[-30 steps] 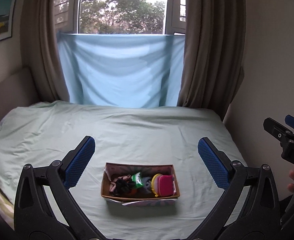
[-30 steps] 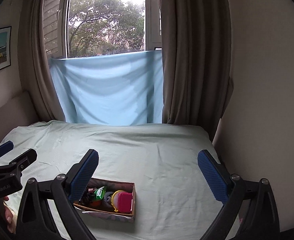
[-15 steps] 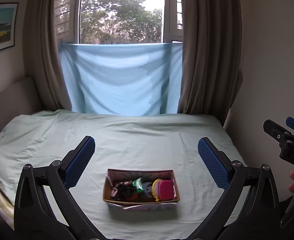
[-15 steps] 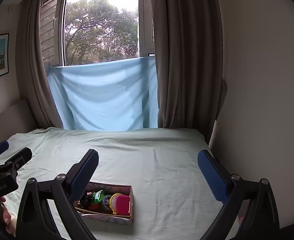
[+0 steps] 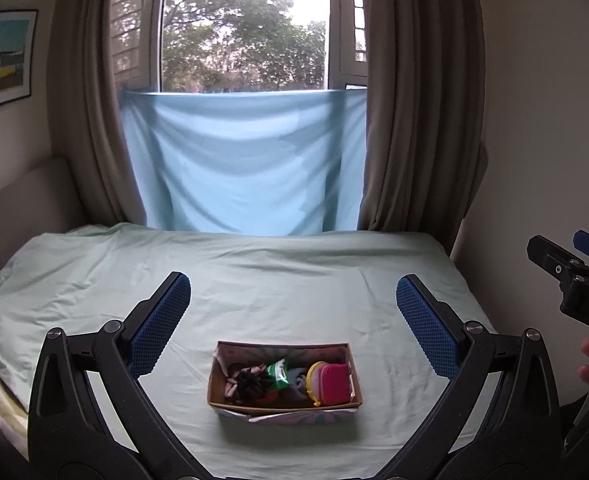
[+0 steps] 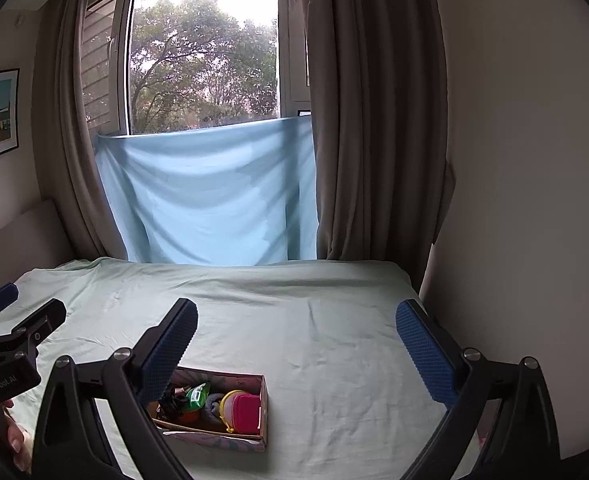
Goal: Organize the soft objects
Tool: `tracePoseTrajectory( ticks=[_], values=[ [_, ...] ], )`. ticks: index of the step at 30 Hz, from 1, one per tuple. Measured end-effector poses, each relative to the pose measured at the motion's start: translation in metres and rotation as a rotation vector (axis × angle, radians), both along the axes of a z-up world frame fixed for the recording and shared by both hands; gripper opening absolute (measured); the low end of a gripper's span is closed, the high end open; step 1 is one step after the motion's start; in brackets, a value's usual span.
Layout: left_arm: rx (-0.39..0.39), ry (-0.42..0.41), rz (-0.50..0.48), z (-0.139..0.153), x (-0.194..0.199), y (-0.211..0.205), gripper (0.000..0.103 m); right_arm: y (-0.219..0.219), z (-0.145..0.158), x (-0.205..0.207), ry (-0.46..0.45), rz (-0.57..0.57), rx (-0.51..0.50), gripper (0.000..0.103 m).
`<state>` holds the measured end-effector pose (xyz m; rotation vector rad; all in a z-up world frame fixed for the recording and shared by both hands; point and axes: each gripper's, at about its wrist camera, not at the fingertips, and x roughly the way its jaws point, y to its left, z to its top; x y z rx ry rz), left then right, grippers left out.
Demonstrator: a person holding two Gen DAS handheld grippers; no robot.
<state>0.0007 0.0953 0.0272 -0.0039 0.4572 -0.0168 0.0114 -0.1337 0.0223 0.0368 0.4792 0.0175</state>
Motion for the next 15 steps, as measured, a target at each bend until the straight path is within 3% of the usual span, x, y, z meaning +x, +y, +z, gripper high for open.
tracePoseTrajectory(
  ticks=[15],
  values=[
    [0.007, -0.006, -0.013, 0.0000, 0.0019, -0.0044, 0.103, -0.0024, 0.0016, 0.0015, 0.003, -0.023, 0.002, 0.099]
  ],
)
